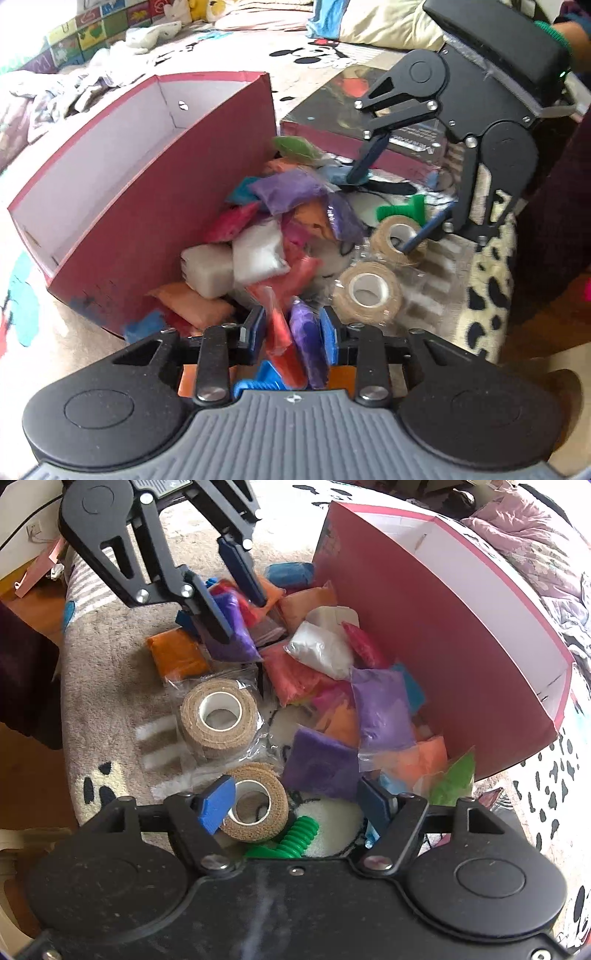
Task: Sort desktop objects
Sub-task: 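Lift the purple bag with the left gripper while the right gripper reaches another purple bag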
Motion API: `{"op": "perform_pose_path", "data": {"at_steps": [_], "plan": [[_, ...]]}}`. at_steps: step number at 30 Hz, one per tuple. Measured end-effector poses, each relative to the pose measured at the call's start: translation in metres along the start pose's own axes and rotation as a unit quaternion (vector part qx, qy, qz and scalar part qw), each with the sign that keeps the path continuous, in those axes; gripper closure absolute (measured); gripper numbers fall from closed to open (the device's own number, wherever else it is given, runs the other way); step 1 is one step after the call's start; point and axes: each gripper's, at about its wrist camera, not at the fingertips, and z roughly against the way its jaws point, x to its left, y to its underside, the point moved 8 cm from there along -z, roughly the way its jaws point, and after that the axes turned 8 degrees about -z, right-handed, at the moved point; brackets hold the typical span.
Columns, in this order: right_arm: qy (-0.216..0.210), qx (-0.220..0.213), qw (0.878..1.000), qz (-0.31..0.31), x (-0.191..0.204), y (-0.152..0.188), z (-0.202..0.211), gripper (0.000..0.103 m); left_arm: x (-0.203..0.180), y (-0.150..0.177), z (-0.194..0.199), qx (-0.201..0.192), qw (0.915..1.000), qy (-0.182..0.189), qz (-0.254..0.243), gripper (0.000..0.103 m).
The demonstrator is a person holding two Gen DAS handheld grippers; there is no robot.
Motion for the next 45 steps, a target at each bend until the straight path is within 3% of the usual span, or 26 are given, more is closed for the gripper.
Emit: {"op": "perform_pose_path", "data": {"at_steps": [7,10,11,18,21,24,26,28,37,45], "plan": [[0.003,-0.008,1.000,0.014,0.003,-0.001,0.000,0.031,0.010,0.004,0.000,0.002,0.9997,-0.025,0.005,0.072],[0.005,-0.010,0.999,0.032,0.007,0.000,0.000,0.031,0.015,0.002,0.001,-0.001,0.9981,-0.060,-0.011,0.051],[0.006,-0.011,0.999,0.037,0.009,-0.001,0.000,0.031,0.014,0.002,0.001,0.002,0.9977,-0.065,-0.020,0.051],[0.000,-0.009,0.997,0.081,0.026,0.000,-0.005,0.029,0.001,0.002,-0.001,0.004,0.9971,-0.049,-0.059,0.051],[0.001,-0.001,0.994,0.109,0.036,0.004,-0.009,0.026,0.010,0.005,-0.002,0.010,0.9968,-0.066,-0.044,0.051],[0.003,0.002,0.993,0.122,0.040,0.004,-0.012,0.025,0.032,0.014,-0.005,0.023,0.9961,-0.084,0.012,0.051],[0.004,0.001,0.992,0.126,0.040,0.004,-0.011,0.025,0.040,0.018,-0.005,0.022,0.9960,-0.071,0.049,0.051],[0.003,0.000,0.992,0.127,0.040,0.004,-0.010,0.025,0.038,0.019,-0.005,0.021,0.9966,-0.059,0.054,0.051],[-0.008,0.006,0.993,0.114,0.036,-0.001,-0.008,0.031,0.007,0.005,0.003,-0.006,0.9999,0.005,0.007,0.051],[-0.006,0.004,0.994,0.112,0.035,-0.003,-0.006,0.033,-0.002,0.003,0.004,-0.009,0.9999,0.008,-0.011,0.051]]}}
